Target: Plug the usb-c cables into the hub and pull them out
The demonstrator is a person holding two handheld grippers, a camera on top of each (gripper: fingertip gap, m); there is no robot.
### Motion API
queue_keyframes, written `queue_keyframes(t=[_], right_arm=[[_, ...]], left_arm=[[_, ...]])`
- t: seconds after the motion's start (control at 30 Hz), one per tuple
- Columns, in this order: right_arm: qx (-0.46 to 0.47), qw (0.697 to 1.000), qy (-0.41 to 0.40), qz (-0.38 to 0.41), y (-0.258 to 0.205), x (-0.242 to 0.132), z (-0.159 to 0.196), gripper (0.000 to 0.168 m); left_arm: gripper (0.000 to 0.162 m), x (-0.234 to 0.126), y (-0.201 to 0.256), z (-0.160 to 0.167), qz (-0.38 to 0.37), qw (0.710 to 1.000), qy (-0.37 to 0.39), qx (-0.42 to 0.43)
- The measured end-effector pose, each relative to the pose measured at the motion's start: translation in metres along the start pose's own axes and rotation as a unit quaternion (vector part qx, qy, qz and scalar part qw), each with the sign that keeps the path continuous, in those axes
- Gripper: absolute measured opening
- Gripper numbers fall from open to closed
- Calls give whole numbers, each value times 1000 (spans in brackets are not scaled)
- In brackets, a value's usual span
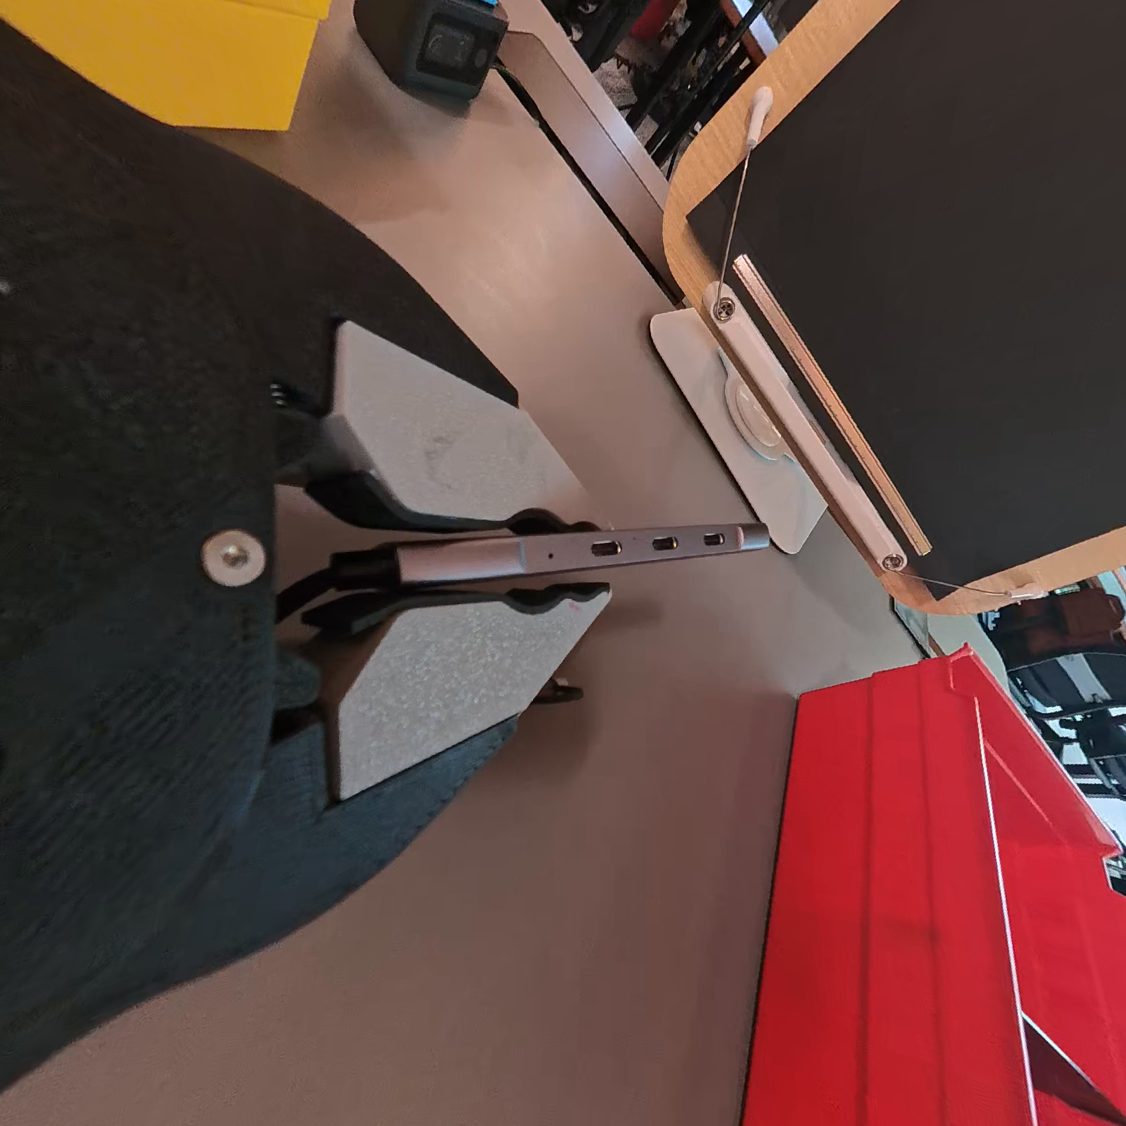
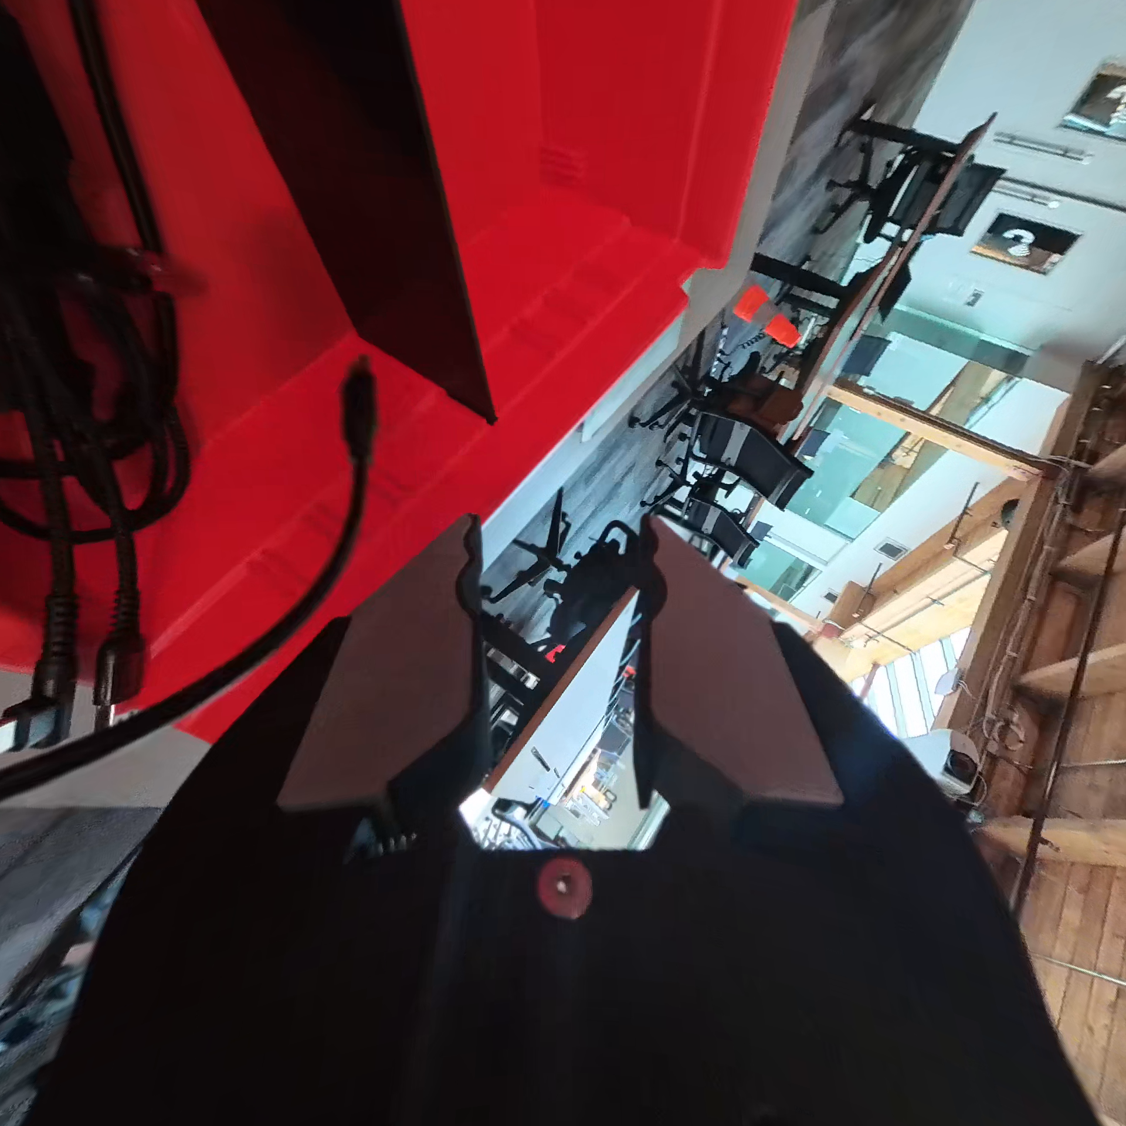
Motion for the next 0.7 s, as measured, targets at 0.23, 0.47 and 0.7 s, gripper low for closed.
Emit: queue_keyframes(t=[0.23,0.47,0.7], right_arm=[[30,999,10,34,16,-11,9,51],[57,995,34,69,32,-24,5,50],[72,990,82,92,47,-49,-20,49]], left_arm=[[11,1,1,1,0,1000,-2,3],[11,1,0,1,-3,1000,-3,3],[12,1,0,1,-4,1000,-4,5]])
Point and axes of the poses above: each gripper's, where its closed fingertips meet, x out along the fingers, z out of its underside, y = z × x across the jaws, the point moved 6 cm from there along -x, back along the fingers, and after that the axes turned 9 degrees about -x, right-handed, at the moved point
